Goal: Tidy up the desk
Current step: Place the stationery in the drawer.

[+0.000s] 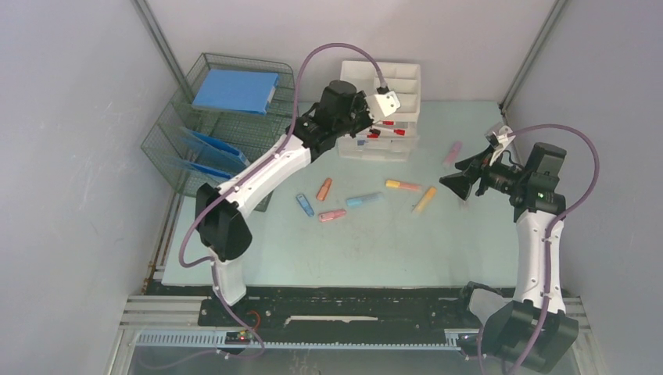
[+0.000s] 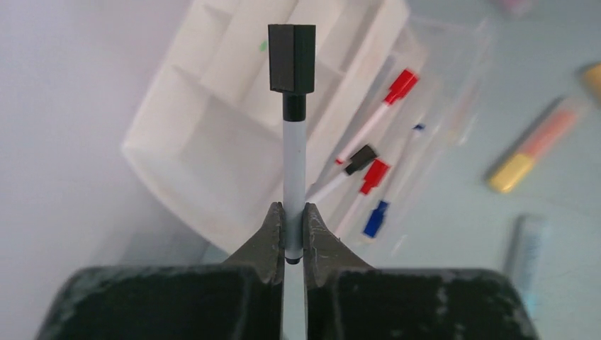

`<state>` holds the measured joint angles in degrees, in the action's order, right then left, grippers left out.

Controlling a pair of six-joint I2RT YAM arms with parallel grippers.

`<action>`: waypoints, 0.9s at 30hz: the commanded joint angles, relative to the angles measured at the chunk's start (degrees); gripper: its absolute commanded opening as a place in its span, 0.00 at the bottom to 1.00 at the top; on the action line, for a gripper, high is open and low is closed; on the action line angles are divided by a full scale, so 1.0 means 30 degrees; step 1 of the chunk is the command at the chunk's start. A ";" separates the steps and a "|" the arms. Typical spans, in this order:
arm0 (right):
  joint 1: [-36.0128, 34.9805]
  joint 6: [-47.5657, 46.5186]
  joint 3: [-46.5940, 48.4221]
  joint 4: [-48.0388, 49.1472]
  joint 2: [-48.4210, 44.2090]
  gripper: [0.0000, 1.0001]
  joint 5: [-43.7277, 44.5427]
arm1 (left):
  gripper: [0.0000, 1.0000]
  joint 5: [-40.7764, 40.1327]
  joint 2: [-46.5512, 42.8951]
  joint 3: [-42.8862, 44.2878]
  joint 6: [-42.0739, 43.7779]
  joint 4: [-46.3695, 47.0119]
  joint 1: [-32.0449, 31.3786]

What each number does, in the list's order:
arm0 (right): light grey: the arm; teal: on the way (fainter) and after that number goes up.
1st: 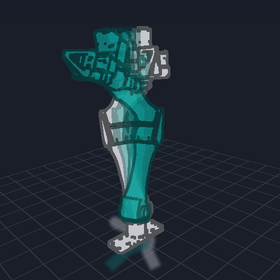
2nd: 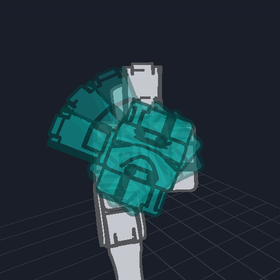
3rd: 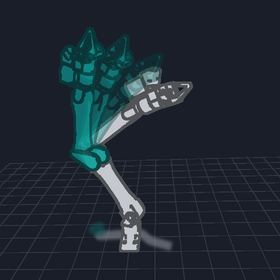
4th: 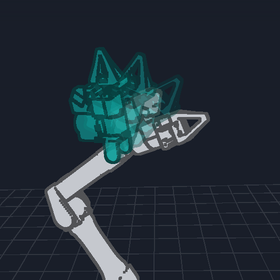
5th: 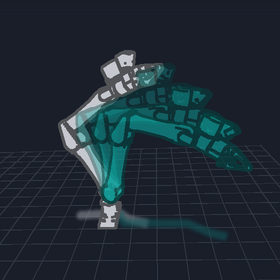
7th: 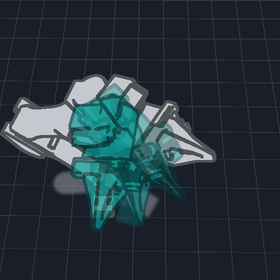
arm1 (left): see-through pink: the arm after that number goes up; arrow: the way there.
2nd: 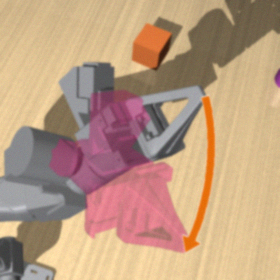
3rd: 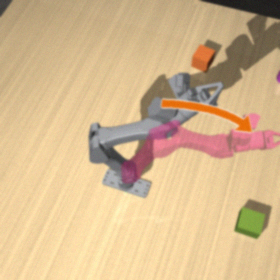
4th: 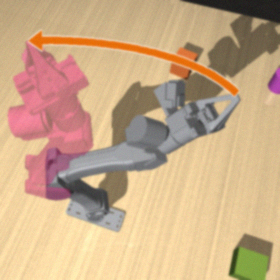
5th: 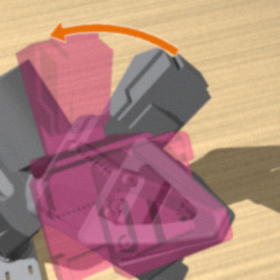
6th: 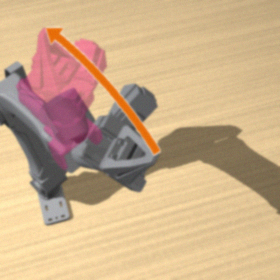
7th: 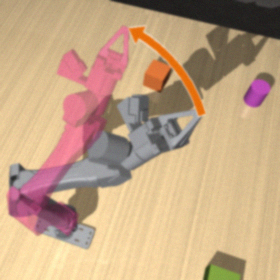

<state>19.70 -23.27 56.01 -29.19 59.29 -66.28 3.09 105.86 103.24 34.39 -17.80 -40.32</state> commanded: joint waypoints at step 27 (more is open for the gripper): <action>-0.0240 -0.1567 0.0487 -0.0759 -0.0177 0.79 0.0201 | 1.00 -0.3557 -0.4216 -0.4552 -0.3955 0.5229 -0.0837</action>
<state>19.07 -26.15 56.01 -31.14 59.29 -65.36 -12.27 105.73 101.06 34.98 -19.53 -43.11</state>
